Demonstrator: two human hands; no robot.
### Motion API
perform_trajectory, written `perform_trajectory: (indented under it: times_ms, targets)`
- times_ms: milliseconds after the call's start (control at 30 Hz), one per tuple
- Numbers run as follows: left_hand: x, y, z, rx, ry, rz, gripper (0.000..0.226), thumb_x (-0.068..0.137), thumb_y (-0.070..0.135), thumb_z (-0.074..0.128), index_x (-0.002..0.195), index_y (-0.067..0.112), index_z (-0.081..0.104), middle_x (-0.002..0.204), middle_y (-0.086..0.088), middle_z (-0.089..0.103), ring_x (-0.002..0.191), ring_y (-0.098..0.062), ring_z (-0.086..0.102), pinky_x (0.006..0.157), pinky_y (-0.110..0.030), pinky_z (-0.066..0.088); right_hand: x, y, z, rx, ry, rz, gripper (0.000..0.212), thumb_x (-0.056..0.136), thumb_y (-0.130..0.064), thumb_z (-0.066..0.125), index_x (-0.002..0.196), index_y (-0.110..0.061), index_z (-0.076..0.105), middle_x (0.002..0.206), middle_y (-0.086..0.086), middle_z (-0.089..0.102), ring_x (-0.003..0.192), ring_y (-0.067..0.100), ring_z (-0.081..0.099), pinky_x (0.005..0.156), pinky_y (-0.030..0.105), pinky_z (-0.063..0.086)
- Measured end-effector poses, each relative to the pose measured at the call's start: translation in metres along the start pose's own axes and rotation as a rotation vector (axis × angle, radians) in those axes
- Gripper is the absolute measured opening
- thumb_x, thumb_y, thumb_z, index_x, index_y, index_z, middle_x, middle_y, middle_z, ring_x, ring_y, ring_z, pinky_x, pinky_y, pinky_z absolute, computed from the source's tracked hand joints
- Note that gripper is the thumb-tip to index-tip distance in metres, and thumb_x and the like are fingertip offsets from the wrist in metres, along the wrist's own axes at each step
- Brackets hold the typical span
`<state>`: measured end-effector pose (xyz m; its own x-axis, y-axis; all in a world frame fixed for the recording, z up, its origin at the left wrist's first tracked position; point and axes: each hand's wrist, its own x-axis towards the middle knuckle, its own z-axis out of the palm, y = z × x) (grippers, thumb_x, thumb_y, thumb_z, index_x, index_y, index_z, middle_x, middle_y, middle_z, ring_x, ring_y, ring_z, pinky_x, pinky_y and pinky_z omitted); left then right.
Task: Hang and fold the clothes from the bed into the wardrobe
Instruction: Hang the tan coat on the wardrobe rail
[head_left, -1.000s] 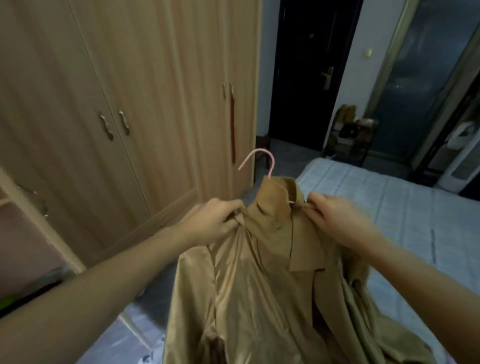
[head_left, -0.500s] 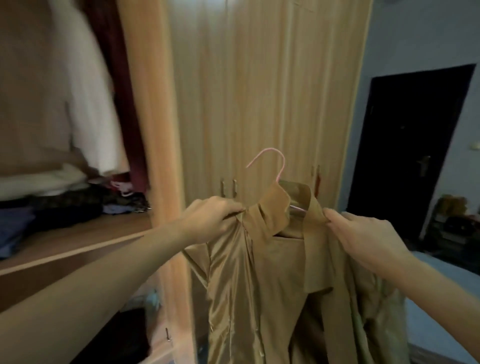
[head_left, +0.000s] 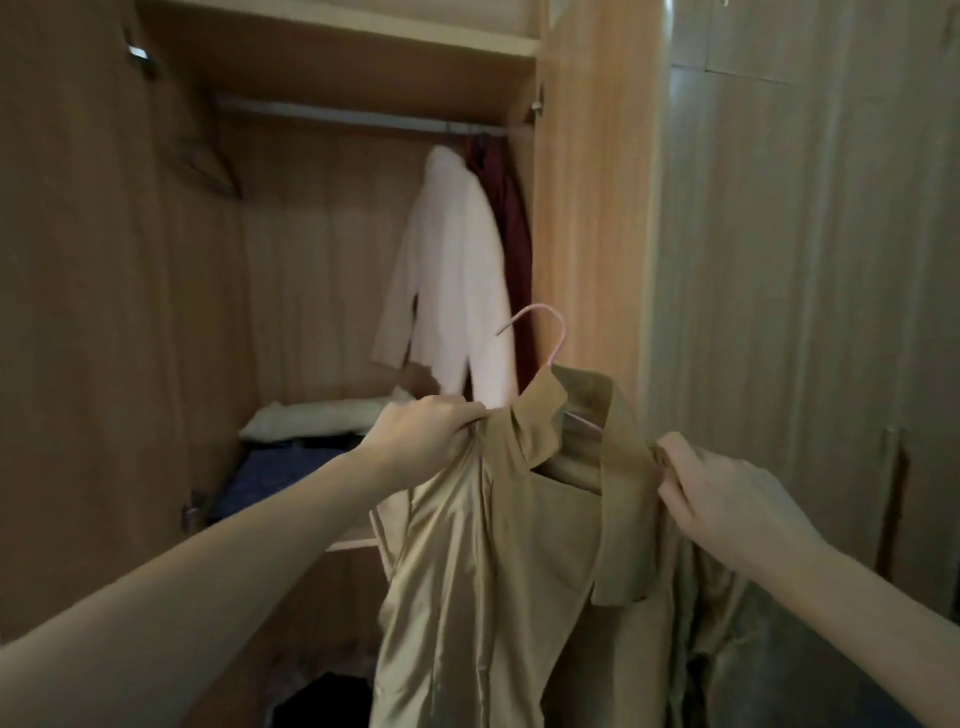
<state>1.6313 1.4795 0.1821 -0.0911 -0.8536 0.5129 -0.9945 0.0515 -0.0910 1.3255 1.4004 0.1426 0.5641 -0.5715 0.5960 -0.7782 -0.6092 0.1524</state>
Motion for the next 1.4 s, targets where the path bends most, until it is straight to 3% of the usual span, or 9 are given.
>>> perform_trajectory:
  times_ms: [233,333,600,733,900,1033,1133,1300,1400]
  targets:
    - [-0.053,-0.09,-0.034,0.095,0.093,-0.173,0.032,0.099,0.025,0.034,0.122,0.038,0.052,0.117,0.012,0.056,0.105,-0.022,0.057,0.066,-0.033,0.037,0.064,-0.096,0.004,-0.057,0.127,-0.027,0.023,0.1,-0.047,0.023,0.11,-0.028,0.032,0.067,-0.011,0.051,0.056,0.012,0.055,0.048,0.025,0.044]
    - [-0.071,-0.121,-0.041,0.141,0.119,-0.222,0.031,0.098,0.025,0.035,0.119,0.038,0.053,0.115,0.012,0.057,0.103,-0.021,0.058,0.065,-0.032,0.035,0.089,-0.128,0.011,-0.073,0.163,-0.037,0.026,0.099,-0.05,0.022,0.108,-0.029,0.034,0.075,-0.008,0.059,0.069,0.018,0.065,0.059,0.032,0.052]
    - [-0.061,-0.2,-0.051,0.339,0.224,-0.306,0.03,0.095,0.026,0.039,0.114,0.032,0.063,0.114,0.001,0.048,0.106,-0.022,0.041,0.077,-0.033,0.032,0.172,-0.182,0.037,-0.061,0.263,-0.119,0.035,0.098,-0.051,0.029,0.105,-0.026,0.052,0.085,-0.002,0.061,0.074,0.023,0.064,0.052,0.029,0.04]
    - [-0.038,-0.237,-0.047,0.278,0.257,-0.382,0.029,0.091,0.02,0.038,0.1,0.033,0.062,0.1,0.009,0.065,0.094,-0.019,0.06,0.072,-0.033,0.031,0.219,-0.194,0.041,-0.186,0.305,-0.182,0.038,0.1,-0.048,0.027,0.109,-0.022,0.053,0.087,0.002,0.064,0.078,0.025,0.066,0.051,0.028,0.035]
    - [0.014,-0.275,-0.035,0.268,0.239,-0.511,0.025,0.09,0.017,0.036,0.096,0.029,0.058,0.089,0.0,0.064,0.08,-0.027,0.061,0.058,-0.032,0.035,0.286,-0.197,0.053,-0.186,0.315,-0.232,0.033,0.102,-0.044,0.026,0.106,-0.019,0.047,0.09,0.003,0.063,0.083,0.028,0.065,0.053,0.031,0.031]
    - [0.071,-0.308,-0.026,0.184,0.253,-0.545,0.023,0.094,0.018,0.035,0.1,0.025,0.056,0.09,-0.001,0.062,0.081,-0.026,0.06,0.065,-0.036,0.047,0.351,-0.183,0.077,-0.264,0.505,-0.242,0.028,0.082,-0.03,0.072,0.075,-0.01,0.055,0.05,0.009,0.053,0.04,0.031,0.057,0.039,0.027,0.028]
    - [0.111,-0.329,-0.021,0.107,0.291,-0.564,0.018,0.092,0.019,0.035,0.095,0.024,0.053,0.09,-0.002,0.061,0.082,-0.026,0.058,0.068,-0.038,0.048,0.395,-0.171,0.089,-0.278,0.569,-0.25,0.023,0.09,-0.031,0.06,0.083,-0.01,0.054,0.047,0.008,0.052,0.04,0.03,0.058,0.039,0.026,0.03]
    - [0.166,-0.359,-0.011,0.112,0.339,-0.573,0.014,0.095,0.023,0.035,0.099,0.023,0.049,0.092,-0.003,0.058,0.081,-0.027,0.053,0.065,-0.036,0.038,0.452,-0.16,0.11,-0.306,0.645,-0.238,0.026,0.085,-0.029,0.068,0.095,-0.007,0.057,0.046,0.009,0.05,0.039,0.03,0.057,0.042,0.026,0.023]
    - [0.196,-0.382,0.0,0.088,0.345,-0.541,0.015,0.096,0.025,0.033,0.101,0.023,0.047,0.094,-0.004,0.06,0.083,-0.029,0.056,0.067,-0.037,0.042,0.483,-0.157,0.129,-0.376,0.583,-0.189,0.023,0.098,-0.035,0.043,0.1,-0.014,0.052,0.059,0.006,0.058,0.055,0.03,0.065,0.043,0.03,0.032]
